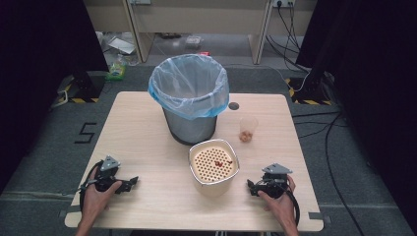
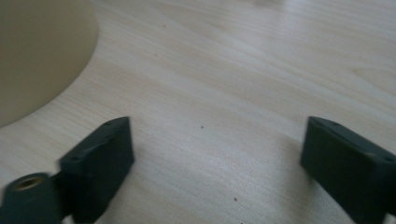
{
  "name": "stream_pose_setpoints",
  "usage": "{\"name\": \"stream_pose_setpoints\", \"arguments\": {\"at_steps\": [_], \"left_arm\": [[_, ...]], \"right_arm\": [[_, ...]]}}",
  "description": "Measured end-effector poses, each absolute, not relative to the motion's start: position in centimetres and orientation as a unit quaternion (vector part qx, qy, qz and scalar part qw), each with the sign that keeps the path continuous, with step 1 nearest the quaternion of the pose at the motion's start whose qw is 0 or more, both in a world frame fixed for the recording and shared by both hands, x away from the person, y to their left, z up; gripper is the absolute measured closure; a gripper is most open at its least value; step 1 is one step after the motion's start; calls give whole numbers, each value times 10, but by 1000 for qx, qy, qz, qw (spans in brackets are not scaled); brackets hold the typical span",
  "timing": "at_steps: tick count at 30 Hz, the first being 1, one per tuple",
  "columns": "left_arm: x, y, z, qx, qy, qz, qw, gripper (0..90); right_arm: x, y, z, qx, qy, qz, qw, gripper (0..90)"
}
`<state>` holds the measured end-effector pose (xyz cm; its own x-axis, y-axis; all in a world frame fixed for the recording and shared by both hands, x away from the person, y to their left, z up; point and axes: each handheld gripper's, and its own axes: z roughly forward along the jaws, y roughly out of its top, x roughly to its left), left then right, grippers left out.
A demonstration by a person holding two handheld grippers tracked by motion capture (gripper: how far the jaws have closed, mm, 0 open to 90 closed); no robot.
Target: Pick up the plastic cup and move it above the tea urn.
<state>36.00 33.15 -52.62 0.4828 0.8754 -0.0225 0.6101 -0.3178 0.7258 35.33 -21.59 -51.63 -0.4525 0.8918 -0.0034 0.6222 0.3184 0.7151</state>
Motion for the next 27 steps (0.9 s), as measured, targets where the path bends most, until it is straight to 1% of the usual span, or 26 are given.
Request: {"name": "stream_pose_setpoints", "arguments": {"at_steps": [1,2,3,4,5,6,12,17,20,27], "left_arm": [[360,331,-526,789,471,192,346,0],[360,331,-526,789,471,192,345,0],[360,331,-526,789,471,192,346,0],[360,331,-526,789,471,192,345,0],[360,331,-526,789,471,192,345,0],[360,331,-526,789,471,192,346,0],[360,331,-526,789,471,192,346,0],[360,331,-526,789,471,192,346,0],[360,331,-526,788,471,192,346,0],[360,332,-526,789,471,192,345,0]], "right_arm": [[353,-216,-515,480,786,333,203,191],[353,-215,-514,481,785,337,199,187],[353,-215,-513,478,787,335,200,162],[354,-214,-512,477,788,330,204,182],[354,-214,-512,477,788,330,204,182],[357,-213,-508,471,790,334,207,211],[370,-215,-495,477,776,343,227,191],[385,-217,-484,489,767,349,227,200],[400,-222,-474,499,756,355,231,234],[420,-228,-456,512,740,370,231,289]]}}
